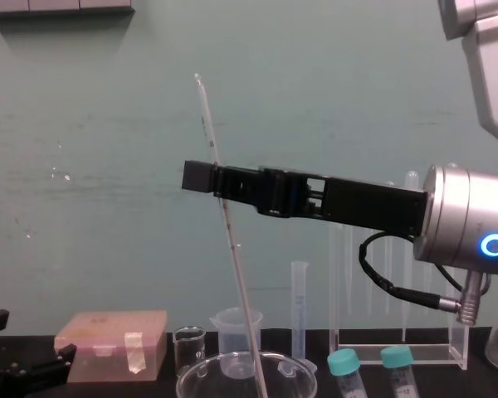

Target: Hold the thermometer with one hand and immerse one end into the beaker, then reinsert it into the test tube rack.

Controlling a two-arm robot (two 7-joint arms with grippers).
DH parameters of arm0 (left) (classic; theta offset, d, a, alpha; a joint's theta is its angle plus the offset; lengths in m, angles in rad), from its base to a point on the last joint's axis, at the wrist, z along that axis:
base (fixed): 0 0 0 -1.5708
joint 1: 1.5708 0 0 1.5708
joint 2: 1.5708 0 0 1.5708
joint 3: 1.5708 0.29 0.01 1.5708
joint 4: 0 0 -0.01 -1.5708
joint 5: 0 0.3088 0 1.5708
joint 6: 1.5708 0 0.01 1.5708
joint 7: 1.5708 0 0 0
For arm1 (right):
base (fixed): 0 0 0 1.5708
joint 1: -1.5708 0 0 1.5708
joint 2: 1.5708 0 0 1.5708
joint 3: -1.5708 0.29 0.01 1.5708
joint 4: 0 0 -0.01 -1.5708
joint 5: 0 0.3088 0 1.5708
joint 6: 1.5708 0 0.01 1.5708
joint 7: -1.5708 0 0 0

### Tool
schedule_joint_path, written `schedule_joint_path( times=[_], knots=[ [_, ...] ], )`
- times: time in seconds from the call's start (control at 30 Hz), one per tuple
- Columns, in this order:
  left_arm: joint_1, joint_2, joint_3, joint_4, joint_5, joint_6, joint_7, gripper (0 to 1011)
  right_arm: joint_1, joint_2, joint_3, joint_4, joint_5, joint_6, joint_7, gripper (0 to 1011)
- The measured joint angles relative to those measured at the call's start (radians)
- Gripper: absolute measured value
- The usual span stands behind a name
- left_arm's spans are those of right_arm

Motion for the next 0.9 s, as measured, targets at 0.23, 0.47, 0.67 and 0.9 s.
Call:
schedule_joint_path(
  times=[0.23,0.47,0.67,0.9],
  knots=[
    [0.000,0.000,0.000,0.000,0.000,0.000,0.000,1008,0.000,-0.001,-0.001,0.000,0.000,0.003,0.000,51],
    [0.000,0.000,0.000,0.000,0.000,0.000,0.000,1008,0.002,-0.002,0.003,-0.001,0.007,0.009,-0.001,52],
    [0.000,0.000,0.000,0.000,0.000,0.000,0.000,1008,0.040,-0.002,0.039,-0.041,0.061,0.041,-0.007,52],
    [0.000,0.000,0.000,0.000,0.000,0.000,0.000,1008,0.100,0.007,0.092,-0.090,0.124,0.063,-0.023,52]
  ],
)
